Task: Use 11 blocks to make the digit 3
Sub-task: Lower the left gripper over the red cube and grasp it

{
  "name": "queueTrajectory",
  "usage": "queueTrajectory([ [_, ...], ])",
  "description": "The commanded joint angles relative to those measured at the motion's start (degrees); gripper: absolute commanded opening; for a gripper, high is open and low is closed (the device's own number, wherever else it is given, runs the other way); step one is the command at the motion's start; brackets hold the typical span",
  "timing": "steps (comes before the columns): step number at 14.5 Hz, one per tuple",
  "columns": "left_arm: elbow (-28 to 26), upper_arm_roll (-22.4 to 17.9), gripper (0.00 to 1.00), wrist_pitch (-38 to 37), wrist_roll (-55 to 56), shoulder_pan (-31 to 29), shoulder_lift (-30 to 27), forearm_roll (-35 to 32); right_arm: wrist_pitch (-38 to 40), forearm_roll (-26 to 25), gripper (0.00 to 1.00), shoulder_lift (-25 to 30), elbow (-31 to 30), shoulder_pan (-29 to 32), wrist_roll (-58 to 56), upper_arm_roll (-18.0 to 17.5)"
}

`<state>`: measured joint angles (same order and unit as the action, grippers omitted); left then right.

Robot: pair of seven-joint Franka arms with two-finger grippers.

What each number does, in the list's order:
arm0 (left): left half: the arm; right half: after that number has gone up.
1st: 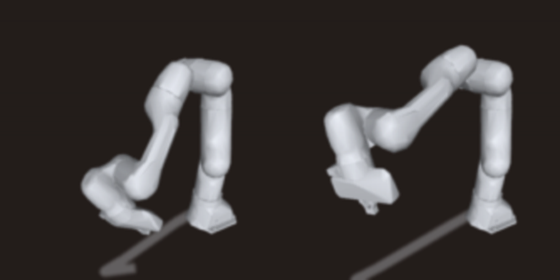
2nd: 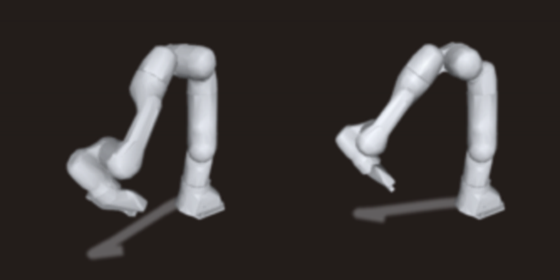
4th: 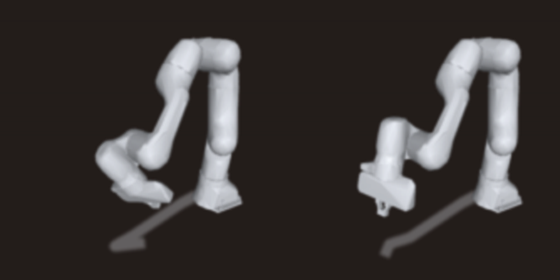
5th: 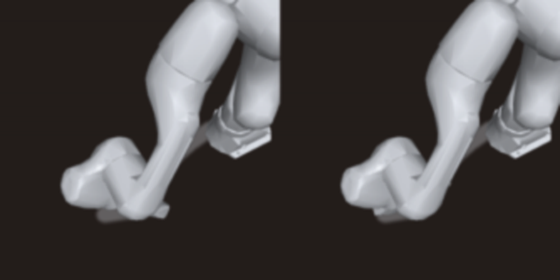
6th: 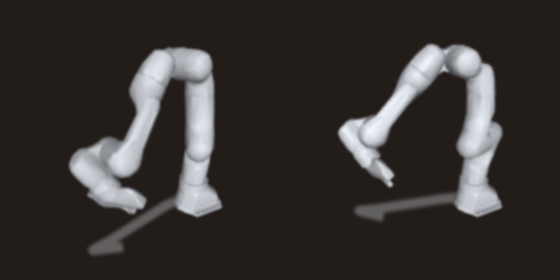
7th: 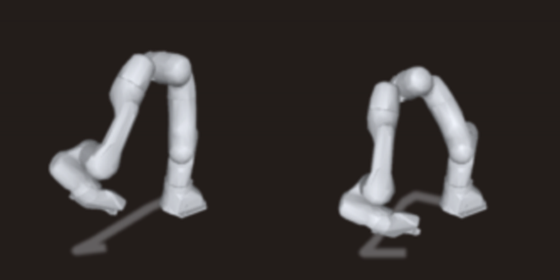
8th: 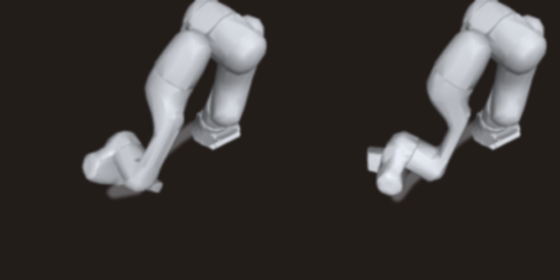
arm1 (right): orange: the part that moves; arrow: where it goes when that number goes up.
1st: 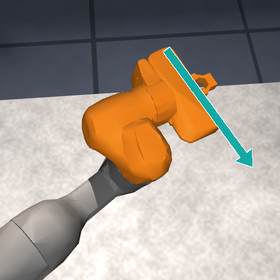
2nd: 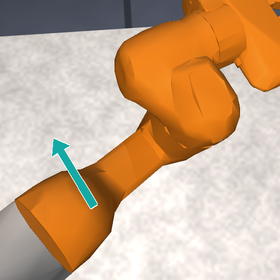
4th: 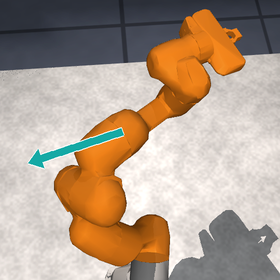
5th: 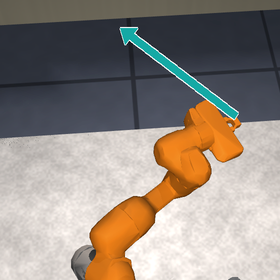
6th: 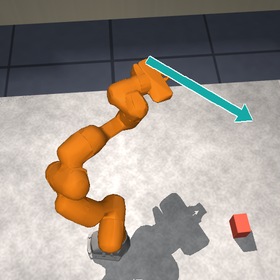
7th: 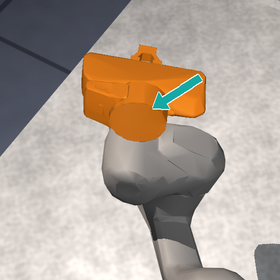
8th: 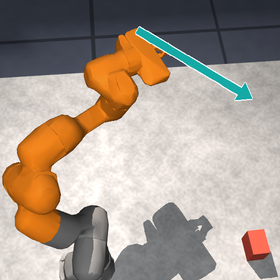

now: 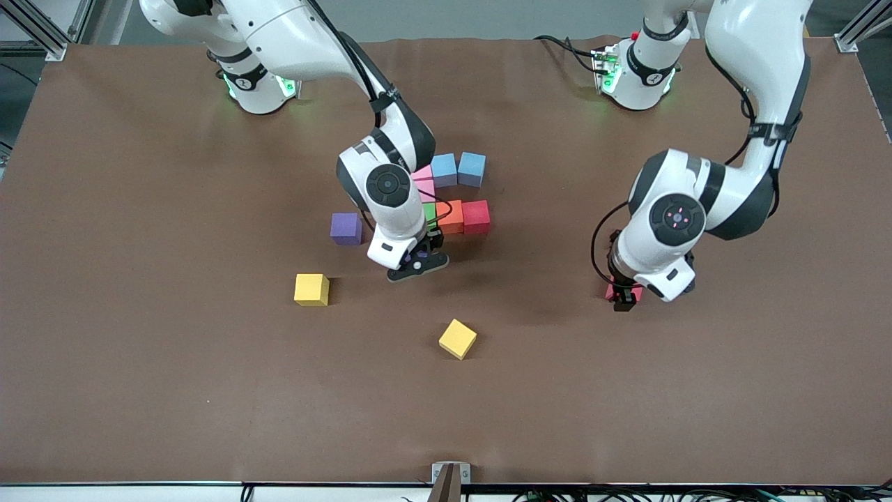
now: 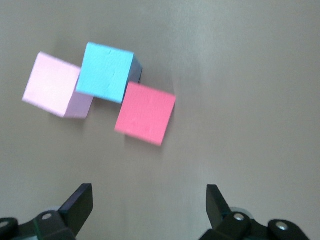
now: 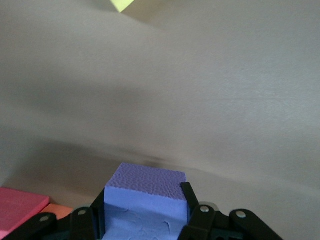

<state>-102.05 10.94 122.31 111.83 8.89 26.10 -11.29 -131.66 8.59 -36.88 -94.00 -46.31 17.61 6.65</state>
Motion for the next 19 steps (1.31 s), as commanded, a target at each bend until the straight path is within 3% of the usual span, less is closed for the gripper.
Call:
queueTrajectory([
  [1, -1.38, 0.4, 1.0, 3.1, -2.92, -0.98, 0.7, -1.64, -0.79, 1.34, 0.06, -0.73, 0.57, -0.8, 2.25, 0.47],
  [10, -13.25, 0.58, 1.0, 14.71, -14.79, -4.05, -1.14, -2.86, -5.35, 1.17, 0.06, -1.7, -1.27, -1.59, 3.31, 0.56],
  [19, -15.28, 0.58, 1.0, 17.86, -17.26, -6.25, -0.18, -5.41, -5.8, 1.17, 0.06, -1.53, -2.86, -2.3, 3.4, 0.56],
])
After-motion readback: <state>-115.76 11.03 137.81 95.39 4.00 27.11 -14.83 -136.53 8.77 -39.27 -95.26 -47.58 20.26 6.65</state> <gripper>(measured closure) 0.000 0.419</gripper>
